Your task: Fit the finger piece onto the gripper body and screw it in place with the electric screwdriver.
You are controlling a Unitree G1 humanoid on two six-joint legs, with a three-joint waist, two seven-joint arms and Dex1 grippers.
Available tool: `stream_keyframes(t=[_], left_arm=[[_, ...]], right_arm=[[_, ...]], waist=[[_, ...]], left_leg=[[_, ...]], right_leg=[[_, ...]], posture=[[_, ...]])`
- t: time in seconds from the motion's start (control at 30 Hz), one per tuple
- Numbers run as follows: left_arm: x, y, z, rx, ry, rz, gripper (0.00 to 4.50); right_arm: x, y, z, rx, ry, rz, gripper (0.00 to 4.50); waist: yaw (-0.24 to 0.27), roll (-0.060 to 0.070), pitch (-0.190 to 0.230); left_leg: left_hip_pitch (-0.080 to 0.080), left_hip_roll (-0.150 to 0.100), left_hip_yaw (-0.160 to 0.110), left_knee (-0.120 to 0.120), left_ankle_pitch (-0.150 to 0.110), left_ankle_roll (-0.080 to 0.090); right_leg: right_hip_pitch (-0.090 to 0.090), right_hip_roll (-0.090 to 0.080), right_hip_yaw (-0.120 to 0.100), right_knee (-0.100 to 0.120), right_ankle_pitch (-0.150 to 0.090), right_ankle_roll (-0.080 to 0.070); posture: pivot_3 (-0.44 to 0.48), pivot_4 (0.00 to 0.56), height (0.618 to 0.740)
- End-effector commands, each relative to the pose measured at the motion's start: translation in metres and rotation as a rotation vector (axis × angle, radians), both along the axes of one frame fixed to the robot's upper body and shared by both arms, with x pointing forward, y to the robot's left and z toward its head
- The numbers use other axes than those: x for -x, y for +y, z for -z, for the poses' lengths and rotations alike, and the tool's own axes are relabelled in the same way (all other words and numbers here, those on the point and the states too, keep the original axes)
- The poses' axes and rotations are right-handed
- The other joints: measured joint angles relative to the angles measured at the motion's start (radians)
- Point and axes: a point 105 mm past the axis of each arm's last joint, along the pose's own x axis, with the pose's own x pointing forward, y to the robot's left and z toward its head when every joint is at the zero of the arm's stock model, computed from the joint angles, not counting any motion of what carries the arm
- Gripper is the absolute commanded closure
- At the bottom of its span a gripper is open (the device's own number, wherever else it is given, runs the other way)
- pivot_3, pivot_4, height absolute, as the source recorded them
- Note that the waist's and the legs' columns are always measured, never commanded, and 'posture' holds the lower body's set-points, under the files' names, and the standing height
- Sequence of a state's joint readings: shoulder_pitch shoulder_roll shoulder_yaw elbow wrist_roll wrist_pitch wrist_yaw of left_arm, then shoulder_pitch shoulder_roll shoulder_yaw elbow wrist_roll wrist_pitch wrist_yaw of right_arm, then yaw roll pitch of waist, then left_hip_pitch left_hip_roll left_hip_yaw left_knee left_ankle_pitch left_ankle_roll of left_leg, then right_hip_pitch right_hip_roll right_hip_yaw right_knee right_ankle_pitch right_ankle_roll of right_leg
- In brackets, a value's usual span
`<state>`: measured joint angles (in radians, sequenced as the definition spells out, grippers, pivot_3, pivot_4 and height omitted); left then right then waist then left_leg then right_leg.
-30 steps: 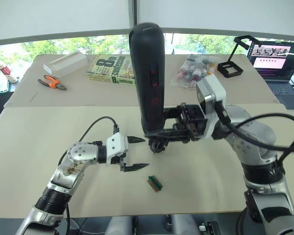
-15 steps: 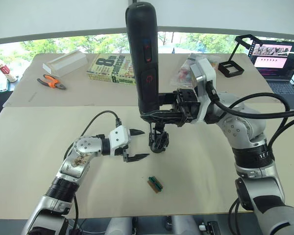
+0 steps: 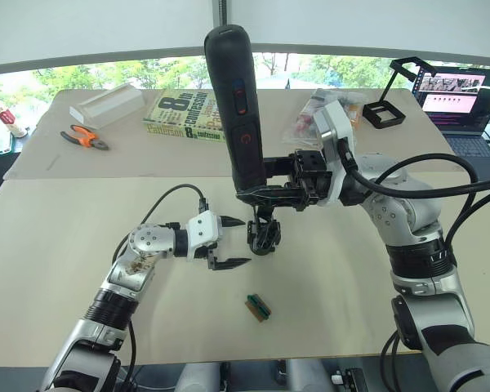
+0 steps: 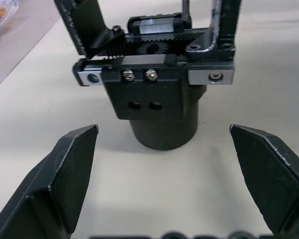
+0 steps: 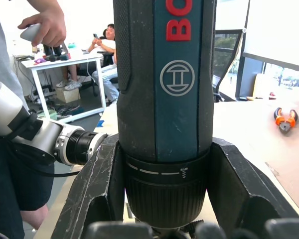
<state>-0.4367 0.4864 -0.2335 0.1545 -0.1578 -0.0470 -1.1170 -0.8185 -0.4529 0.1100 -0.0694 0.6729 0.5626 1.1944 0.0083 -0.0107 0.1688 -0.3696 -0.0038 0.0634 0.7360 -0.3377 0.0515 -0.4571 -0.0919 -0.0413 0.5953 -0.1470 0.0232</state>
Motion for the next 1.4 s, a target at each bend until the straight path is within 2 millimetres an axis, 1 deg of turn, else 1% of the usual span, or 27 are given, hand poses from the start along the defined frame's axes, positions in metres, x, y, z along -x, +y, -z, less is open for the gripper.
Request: stream_keyframes(t=[0.03, 0.3, 0.77, 1.4], left_arm=[[-0.001, -0.006, -0.009, 0.004, -0.045, 0.028, 0.0], [-0.002, -0.008, -0.01, 0.004, -0.051, 0.038, 0.0], [-0.006, -0.009, -0.013, 0.002, -0.067, 0.039, 0.0], [-0.008, -0.008, -0.015, -0.002, -0.078, 0.036, 0.0]], right_arm=[[0.008, 0.001, -0.019, -0.042, -0.078, -0.023, 2.6], [0.009, 0.002, -0.019, -0.033, -0.075, -0.02, 2.6], [0.006, -0.001, -0.007, -0.005, -0.074, -0.01, 2.6], [0.004, 0.0, -0.002, -0.003, -0.07, -0.003, 2.6]], waist=[[0.0, 0.0, 0.0], [-0.001, 0.0, 0.0], [0.0, 0.0, 0.0], [0.0, 0.0, 0.0]], left_leg=[[0.0, 0.0, 0.0, 0.0, 0.0, 0.0], [0.0, 0.0, 0.0, 0.0, 0.0, 0.0], [0.0, 0.0, 0.0, 0.0, 0.0, 0.0], [0.0, 0.0, 0.0, 0.0, 0.0, 0.0]], right_leg=[[0.0, 0.0, 0.0, 0.0, 0.0, 0.0], [0.0, 0.0, 0.0, 0.0, 0.0, 0.0], [0.0, 0.0, 0.0, 0.0, 0.0, 0.0], [0.0, 0.0, 0.0, 0.0, 0.0, 0.0]], posture=[[0.0, 0.15, 0.74], [0.0, 0.15, 0.74], [0.0, 0.15, 0.74], [0.0, 0.15, 0.74]])
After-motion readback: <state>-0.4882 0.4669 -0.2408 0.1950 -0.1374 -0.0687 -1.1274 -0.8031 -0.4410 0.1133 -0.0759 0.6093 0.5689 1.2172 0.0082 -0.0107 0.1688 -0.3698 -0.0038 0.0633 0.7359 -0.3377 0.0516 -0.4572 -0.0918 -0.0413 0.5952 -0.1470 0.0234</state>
